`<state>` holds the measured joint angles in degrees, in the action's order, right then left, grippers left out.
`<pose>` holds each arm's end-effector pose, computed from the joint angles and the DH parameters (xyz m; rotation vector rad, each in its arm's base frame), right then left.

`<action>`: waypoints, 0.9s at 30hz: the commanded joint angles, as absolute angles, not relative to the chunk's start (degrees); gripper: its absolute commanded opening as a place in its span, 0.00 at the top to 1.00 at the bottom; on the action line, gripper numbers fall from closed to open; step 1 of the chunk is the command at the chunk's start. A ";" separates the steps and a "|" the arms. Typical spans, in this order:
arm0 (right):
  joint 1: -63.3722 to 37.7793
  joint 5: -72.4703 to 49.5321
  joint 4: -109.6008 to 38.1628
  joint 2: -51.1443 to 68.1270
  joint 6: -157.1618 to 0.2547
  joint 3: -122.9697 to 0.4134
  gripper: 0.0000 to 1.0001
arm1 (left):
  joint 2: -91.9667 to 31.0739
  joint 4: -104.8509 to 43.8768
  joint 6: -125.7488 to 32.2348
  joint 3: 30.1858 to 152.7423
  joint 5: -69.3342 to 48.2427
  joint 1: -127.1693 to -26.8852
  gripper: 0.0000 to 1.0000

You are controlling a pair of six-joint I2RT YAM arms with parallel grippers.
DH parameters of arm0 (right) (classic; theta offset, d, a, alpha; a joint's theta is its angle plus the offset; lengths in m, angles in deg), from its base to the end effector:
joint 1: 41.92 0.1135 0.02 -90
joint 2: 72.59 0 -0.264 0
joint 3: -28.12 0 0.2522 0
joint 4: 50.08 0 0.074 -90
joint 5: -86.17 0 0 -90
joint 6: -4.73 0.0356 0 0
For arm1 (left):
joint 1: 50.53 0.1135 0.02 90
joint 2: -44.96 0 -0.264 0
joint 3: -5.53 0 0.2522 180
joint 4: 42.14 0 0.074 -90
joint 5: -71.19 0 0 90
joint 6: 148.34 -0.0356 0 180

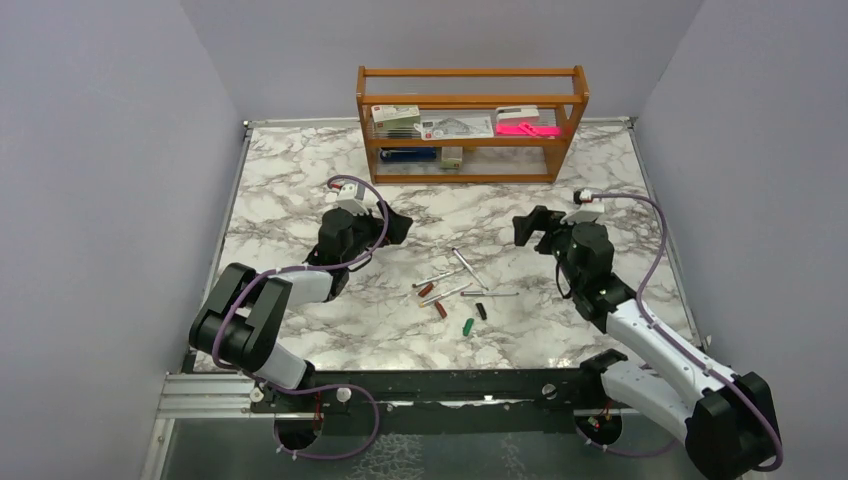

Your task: Insert the pens into the pen caps

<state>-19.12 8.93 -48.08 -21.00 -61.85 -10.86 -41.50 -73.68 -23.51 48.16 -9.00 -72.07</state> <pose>0.1942 0.0731 0.2379 0.1678 1.8271 0.3664 0.2696 -0.1129 0.1791 -0.0875 1.8630 -0.8487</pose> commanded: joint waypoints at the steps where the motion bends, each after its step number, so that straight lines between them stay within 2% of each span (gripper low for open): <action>1: -19.12 11.52 -43.69 -18.90 -59.15 -14.64 0.02 | -41.40 -74.94 -23.44 49.20 -8.26 -72.10 0.12; 7: -19.10 12.19 -41.46 -18.16 -59.62 -16.13 0.02 | -41.00 -74.80 -23.62 48.94 -8.53 -72.07 0.12; 16: -19.12 5.33 -36.42 -20.07 -66.62 -17.39 0.03 | -41.45 -74.82 -23.53 49.05 -8.35 -72.07 0.12; 21: -19.07 1.00 -36.66 -17.88 -69.33 -16.76 0.30 | -41.58 -74.88 -23.36 49.16 -8.24 -72.15 0.13; 22: -19.07 -0.05 -35.27 -15.84 -69.17 -17.67 0.39 | -41.80 -74.88 -23.26 49.28 -8.04 -72.12 0.13; 27: -16.98 -5.59 -35.60 -6.66 -69.01 -19.19 0.72 | -42.84 -74.86 -23.17 49.72 -7.46 -72.12 0.13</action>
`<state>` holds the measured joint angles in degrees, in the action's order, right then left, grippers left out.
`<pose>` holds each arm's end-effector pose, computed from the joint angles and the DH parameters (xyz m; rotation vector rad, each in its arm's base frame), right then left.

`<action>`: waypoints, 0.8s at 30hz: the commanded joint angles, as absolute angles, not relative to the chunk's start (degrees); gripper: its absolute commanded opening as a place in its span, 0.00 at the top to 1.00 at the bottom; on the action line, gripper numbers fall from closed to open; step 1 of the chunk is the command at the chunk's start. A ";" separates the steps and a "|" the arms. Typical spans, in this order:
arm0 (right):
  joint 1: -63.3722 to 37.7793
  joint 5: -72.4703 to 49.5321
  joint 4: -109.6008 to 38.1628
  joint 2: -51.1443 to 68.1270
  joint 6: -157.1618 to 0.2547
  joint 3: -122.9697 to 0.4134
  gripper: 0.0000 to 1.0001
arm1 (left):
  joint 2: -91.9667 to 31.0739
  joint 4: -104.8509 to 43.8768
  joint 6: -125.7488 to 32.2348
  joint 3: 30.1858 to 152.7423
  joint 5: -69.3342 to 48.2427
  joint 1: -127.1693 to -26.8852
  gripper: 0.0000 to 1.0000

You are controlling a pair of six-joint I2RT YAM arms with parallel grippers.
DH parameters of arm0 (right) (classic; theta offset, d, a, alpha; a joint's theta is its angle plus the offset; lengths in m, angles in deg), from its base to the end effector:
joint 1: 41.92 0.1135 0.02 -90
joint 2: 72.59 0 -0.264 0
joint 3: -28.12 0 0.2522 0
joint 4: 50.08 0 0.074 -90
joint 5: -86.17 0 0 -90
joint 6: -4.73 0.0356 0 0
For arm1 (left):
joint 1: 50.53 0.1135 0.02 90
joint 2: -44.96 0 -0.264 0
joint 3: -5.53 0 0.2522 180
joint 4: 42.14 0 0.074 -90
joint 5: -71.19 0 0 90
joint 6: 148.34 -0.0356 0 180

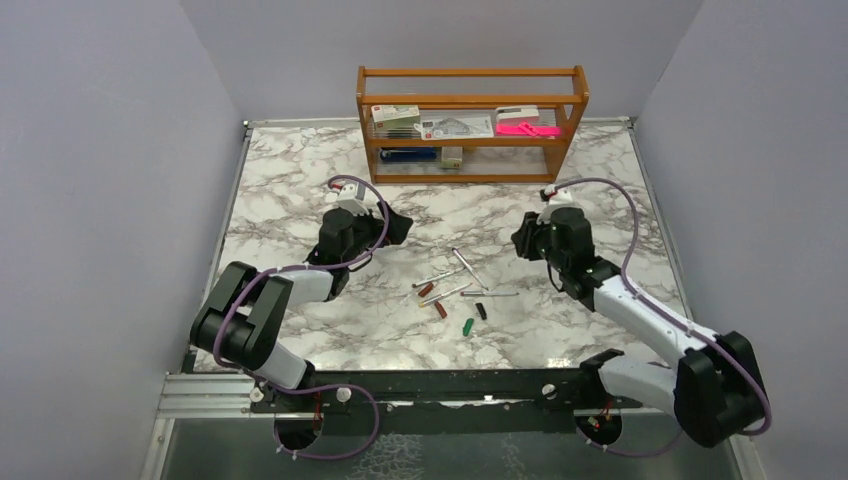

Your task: Insert the pens into the pen caps

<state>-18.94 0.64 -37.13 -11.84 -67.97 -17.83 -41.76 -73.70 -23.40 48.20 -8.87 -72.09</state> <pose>0.2144 0.0879 0.2284 -0.0539 2.0718 0.3549 0.2699 -0.1133 0.1781 -0.0880 1.8672 -0.8513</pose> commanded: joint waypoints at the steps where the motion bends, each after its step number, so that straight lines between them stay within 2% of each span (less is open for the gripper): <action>1: -15.67 -5.33 -36.13 -5.25 -69.01 -19.38 0.72 | -42.84 -74.85 -23.32 49.64 -7.54 -72.08 0.13; 2: -14.19 -4.75 -36.33 -3.93 -69.23 -19.61 0.67 | -42.92 -74.82 -23.69 49.62 -7.37 -72.10 0.13; 4: -10.45 -2.44 -36.57 -0.98 -69.95 -20.56 0.42 | -43.01 -74.75 -24.17 49.69 -6.14 -72.10 0.13; 7: -5.93 -0.79 -36.93 3.42 -69.91 -21.61 0.32 | -42.93 -74.61 -24.26 49.57 -5.38 -72.13 0.13; 14: -2.53 -0.07 -38.52 9.91 -69.28 -22.25 0.35 | -41.76 -73.69 -25.42 48.55 -6.30 -72.13 0.13; 24: -0.98 6.39 -35.53 15.43 -69.05 -25.94 0.51 | -43.82 -73.39 -24.93 49.53 -5.71 -72.12 0.13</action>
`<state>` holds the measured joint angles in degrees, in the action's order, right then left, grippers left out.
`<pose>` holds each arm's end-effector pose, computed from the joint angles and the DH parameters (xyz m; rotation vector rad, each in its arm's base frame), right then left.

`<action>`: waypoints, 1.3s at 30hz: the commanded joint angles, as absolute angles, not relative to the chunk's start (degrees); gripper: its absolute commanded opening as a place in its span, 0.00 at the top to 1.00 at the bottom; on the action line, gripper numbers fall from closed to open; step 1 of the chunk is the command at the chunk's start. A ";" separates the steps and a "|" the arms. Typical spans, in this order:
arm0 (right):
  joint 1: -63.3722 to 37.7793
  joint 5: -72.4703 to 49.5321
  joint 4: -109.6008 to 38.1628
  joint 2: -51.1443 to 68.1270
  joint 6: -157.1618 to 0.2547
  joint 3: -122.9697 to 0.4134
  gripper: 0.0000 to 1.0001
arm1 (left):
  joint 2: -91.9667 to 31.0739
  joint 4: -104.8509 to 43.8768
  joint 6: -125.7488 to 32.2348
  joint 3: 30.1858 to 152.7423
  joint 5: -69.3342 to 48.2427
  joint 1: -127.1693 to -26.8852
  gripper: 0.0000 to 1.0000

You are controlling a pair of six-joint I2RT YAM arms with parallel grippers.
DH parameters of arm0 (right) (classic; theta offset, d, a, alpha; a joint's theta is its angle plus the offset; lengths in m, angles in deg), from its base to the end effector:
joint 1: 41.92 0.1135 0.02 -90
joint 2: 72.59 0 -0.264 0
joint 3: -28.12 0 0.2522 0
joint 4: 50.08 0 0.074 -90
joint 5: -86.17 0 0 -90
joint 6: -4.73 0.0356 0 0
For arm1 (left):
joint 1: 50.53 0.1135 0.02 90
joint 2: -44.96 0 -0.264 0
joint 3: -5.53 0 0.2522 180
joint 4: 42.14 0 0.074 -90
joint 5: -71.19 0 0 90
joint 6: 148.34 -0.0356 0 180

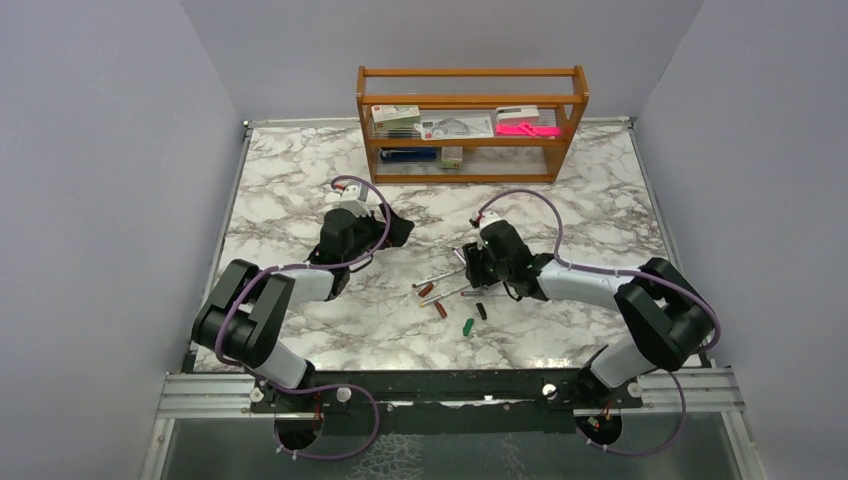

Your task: Insert the pens into the pen caps

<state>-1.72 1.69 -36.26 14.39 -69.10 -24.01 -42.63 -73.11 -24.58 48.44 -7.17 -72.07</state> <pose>0.2201 0.1816 0.1508 -0.4649 2.3978 0.3313 0.2708 -0.1146 0.1741 -0.0506 1.8915 -0.8577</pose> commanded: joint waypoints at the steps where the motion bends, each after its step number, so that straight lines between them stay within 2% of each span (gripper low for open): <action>1: -0.89 6.63 -35.59 15.53 -68.97 -26.02 0.53 | -43.88 -73.43 -24.82 49.60 -5.63 -72.15 0.13; 6: -0.57 8.09 -34.14 16.65 -69.48 -27.43 0.62 | -43.91 -73.45 -24.91 49.60 -5.84 -72.15 0.13; 16: 1.64 11.86 -31.85 20.07 -68.82 -29.97 0.63 | -43.53 -73.25 -24.83 49.58 -6.01 -72.15 0.13; 20: 1.67 14.12 -31.74 20.66 -67.61 -29.92 0.75 | -43.30 -73.24 -24.59 49.61 -5.56 -72.10 0.13; 25: 1.62 17.05 -30.56 20.54 -66.65 -30.49 0.99 | -43.65 -73.30 -23.87 49.90 -4.16 -72.15 0.13; 30: 1.74 19.51 -31.31 15.47 -67.57 -29.76 0.99 | -44.47 -73.38 -21.99 51.14 -0.83 -72.10 0.13; 33: 1.82 14.36 -37.03 10.09 -72.29 -26.73 0.99 | -46.30 -76.00 -19.00 52.67 4.28 -72.15 0.14; 39: 3.58 4.71 -42.84 5.48 -74.73 -24.25 0.99 | -50.36 -84.26 -11.61 54.18 12.57 -73.38 0.24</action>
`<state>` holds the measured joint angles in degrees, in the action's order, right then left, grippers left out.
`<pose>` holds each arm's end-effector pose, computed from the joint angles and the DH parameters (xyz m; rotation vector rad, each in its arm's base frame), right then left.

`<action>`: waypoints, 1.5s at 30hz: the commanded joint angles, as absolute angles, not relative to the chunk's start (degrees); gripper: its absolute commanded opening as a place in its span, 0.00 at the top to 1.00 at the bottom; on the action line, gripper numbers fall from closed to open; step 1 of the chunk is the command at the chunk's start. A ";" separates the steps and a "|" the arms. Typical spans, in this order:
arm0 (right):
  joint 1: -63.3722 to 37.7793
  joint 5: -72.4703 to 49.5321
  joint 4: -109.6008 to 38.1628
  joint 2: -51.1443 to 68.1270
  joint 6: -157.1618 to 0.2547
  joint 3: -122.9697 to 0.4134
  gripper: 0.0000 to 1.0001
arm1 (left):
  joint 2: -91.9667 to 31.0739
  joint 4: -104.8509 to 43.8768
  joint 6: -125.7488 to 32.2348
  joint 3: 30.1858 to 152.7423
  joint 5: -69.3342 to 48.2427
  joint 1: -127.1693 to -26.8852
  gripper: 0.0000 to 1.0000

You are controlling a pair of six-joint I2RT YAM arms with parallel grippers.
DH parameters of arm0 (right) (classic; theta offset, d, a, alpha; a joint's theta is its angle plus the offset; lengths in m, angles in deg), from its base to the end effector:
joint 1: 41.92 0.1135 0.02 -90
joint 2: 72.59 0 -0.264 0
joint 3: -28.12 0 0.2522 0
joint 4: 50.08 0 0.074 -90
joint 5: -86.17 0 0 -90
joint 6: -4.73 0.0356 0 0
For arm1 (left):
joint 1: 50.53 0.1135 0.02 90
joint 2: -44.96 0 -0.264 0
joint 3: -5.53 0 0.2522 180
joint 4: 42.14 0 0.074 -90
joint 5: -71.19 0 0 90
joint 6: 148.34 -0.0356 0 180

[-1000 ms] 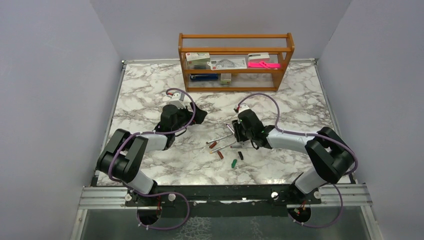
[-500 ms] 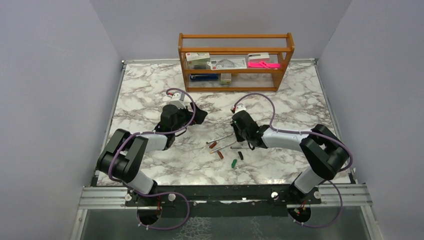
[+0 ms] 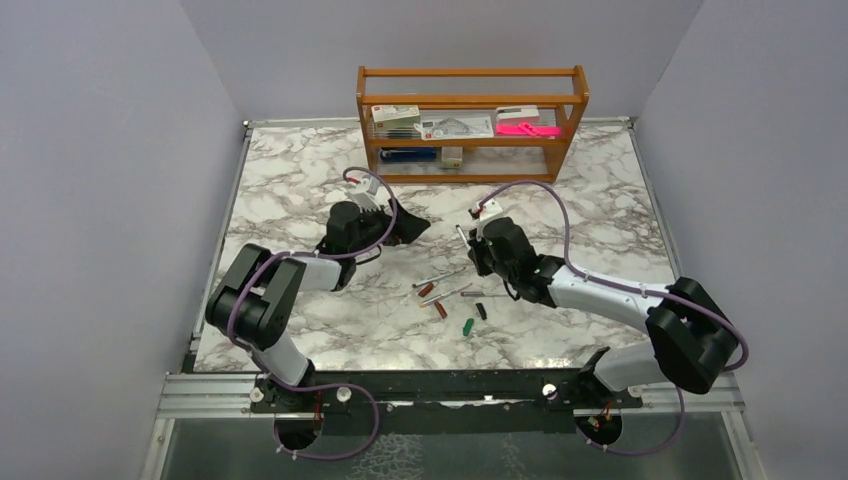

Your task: Insert the pens into the pen caps

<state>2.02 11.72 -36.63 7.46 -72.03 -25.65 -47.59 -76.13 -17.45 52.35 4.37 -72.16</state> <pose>0.2110 0.1901 0.1926 -0.4546 2.1980 0.2344 0.2851 -0.1281 0.1749 -0.0052 1.9069 -1.1238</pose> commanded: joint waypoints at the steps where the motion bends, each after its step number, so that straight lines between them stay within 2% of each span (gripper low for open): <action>1: 4.01 3.67 -43.69 5.05 -74.89 -24.03 0.99 | -50.74 -85.64 -11.06 54.18 13.52 -73.79 0.26; 4: 5.18 2.60 -45.68 3.73 -74.98 -23.57 0.99 | -51.84 -89.35 -10.02 54.40 16.58 -75.30 0.34; 15: 5.71 0.83 -47.02 -0.01 -76.65 -23.38 0.99 | -57.38 -101.65 -2.37 54.75 21.93 -76.74 0.36; 20: 5.72 0.87 -47.17 -0.45 -76.04 -23.09 0.99 | -61.80 -110.96 4.34 55.56 25.17 -77.05 0.52; 24: 5.74 0.84 -46.60 -0.78 -76.21 -23.37 0.99 | -65.15 -119.27 10.15 55.60 26.01 -77.16 0.55; 27: 5.80 0.85 -46.36 -0.85 -76.22 -23.36 0.99 | -66.20 -122.23 12.11 55.76 26.05 -77.24 0.70; 31: 5.80 1.08 -46.29 -0.89 -76.08 -23.39 0.99 | -65.86 -122.12 11.98 55.93 26.58 -77.25 1.00; 36: 5.80 2.22 -46.74 -2.42 -75.38 -23.18 0.98 | -65.85 -122.61 12.89 55.97 26.24 -77.25 1.00; 37: 5.76 2.61 -47.34 -3.39 -74.94 -22.75 0.93 | -65.99 -123.60 13.67 55.78 25.83 -77.25 1.00; 41: 5.76 5.42 -50.68 -8.91 -71.10 -20.34 0.60 | -67.72 -129.11 18.69 55.70 23.45 -77.25 1.00; 45: 5.71 6.61 -54.15 -14.65 -67.50 -17.59 0.43 | -66.55 -129.15 19.48 55.07 20.48 -77.25 1.00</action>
<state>5.39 3.83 -47.95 -9.91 -71.68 -19.42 -66.94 -116.46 16.84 55.15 24.22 -77.18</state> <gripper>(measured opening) 0.525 0.074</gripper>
